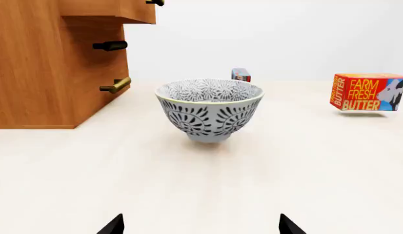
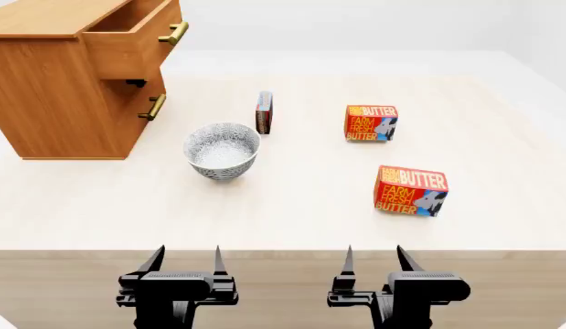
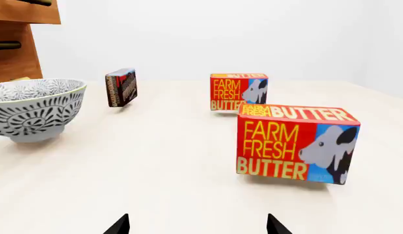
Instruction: Put the chocolate pudding in the top drawer of the cabinet and close it.
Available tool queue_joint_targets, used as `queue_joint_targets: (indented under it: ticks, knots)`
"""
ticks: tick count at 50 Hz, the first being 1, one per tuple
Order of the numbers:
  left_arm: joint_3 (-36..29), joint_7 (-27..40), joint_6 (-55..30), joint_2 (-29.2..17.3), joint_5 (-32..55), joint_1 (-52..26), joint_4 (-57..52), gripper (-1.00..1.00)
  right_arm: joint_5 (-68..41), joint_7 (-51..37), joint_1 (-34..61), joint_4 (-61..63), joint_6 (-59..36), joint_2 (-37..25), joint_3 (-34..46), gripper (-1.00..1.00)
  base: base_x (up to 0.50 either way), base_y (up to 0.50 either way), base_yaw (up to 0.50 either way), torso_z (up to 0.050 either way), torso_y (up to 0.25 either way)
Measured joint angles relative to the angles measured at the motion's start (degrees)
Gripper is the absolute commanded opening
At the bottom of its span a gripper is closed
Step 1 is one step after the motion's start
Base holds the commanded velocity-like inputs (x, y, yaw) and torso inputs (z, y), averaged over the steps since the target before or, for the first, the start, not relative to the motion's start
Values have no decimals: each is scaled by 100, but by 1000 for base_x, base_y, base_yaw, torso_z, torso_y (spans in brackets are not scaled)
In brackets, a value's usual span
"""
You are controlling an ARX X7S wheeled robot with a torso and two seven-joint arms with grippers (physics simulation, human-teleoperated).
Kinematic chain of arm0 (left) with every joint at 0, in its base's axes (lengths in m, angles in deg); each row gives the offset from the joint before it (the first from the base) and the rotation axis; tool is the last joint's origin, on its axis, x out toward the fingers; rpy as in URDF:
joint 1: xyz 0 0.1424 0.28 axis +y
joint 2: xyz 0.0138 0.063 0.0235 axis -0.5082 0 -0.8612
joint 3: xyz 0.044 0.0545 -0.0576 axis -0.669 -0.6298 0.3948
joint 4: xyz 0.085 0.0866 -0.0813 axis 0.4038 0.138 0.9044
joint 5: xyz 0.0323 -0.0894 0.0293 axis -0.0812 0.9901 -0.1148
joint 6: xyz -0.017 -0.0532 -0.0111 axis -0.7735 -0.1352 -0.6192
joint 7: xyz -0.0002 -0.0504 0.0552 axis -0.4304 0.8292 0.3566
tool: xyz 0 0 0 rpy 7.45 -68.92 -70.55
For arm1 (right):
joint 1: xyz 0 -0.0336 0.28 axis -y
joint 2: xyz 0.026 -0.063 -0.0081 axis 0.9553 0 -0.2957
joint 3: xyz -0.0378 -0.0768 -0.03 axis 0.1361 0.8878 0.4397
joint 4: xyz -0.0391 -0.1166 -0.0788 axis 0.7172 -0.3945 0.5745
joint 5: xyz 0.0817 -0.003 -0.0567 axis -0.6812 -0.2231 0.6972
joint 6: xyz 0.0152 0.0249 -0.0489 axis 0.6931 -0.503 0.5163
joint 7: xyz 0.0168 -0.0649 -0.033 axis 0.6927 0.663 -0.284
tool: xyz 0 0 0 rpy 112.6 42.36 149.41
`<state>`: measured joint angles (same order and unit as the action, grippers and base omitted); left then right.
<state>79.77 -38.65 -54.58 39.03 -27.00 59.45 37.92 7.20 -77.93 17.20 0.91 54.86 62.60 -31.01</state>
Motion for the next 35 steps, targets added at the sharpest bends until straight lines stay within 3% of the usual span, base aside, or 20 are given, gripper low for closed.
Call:
queue_joint_targets:
  ticks: [21, 35]
  knots:
    - [-249, 226, 1, -236, 402, -3, -124, 100, -134, -376, -17, 221, -146, -256, 279, 100, 0, 0, 0, 1, 0]
    - [-375, 353, 20, -370, 620, -1, -220, 100, -229, -556, -41, 374, -220, -390, 409, 100, 0, 0, 0, 47, 0]
